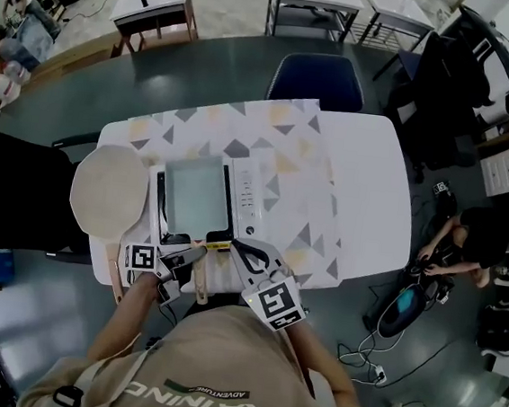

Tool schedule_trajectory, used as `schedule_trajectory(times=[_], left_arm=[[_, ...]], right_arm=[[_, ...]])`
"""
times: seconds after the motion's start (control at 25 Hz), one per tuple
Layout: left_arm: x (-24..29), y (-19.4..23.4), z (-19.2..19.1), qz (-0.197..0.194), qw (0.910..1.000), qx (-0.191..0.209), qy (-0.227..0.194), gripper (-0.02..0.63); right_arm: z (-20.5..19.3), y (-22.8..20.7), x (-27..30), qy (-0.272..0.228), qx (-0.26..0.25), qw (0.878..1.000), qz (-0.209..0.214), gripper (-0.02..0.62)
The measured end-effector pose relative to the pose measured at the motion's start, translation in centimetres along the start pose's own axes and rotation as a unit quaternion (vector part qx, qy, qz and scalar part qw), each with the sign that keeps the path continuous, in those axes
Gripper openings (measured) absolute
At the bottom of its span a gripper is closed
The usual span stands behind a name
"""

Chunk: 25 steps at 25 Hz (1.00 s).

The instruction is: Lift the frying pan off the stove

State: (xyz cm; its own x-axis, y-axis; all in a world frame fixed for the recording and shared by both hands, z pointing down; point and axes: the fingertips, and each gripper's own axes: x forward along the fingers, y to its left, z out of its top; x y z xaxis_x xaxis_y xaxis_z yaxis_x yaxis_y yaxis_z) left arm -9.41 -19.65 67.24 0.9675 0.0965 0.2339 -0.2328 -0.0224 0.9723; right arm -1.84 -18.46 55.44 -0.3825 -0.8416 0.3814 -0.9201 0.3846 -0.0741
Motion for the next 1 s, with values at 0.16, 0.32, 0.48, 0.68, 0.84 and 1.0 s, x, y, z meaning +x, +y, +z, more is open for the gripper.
schedule_trajectory(times=[0.16, 0.32, 0.48, 0.68, 0.84, 1.0], left_arm=[[0.8, 0.2, -0.2, -0.010, 0.9994, -0.014, 0.030, 0.170], [2.5, -0.4, -0.6, -0.037, 0.9972, -0.021, 0.061, 0.170], [3.7, -0.3, -0.6, -0.041, 0.9965, -0.037, 0.063, 0.169], [4.5, -0.1, -0.3, -0.045, 0.9965, -0.039, 0.058, 0.169], [4.9, -0.1, -0.3, -0.054, 0.9958, -0.044, 0.060, 0.158], [5.0, -0.6, -0.2, -0.076, 0.9949, -0.043, 0.052, 0.082]], right_arm=[[-0.3, -0.3, 0.4, 0.002, 0.006, 1.000, 0.000, 0.002], [-0.6, -0.6, 0.6, 0.003, 0.009, 1.000, 0.003, 0.002], [-1.0, -0.9, 0.6, 0.009, 0.011, 1.000, 0.005, 0.002], [-1.1, -1.0, 0.6, 0.012, 0.009, 1.000, 0.011, 0.002], [-1.3, -1.1, 0.5, 0.017, 0.007, 1.000, 0.017, 0.002], [-1.8, -1.2, 0.2, 0.020, 0.007, 1.000, 0.020, 0.002]])
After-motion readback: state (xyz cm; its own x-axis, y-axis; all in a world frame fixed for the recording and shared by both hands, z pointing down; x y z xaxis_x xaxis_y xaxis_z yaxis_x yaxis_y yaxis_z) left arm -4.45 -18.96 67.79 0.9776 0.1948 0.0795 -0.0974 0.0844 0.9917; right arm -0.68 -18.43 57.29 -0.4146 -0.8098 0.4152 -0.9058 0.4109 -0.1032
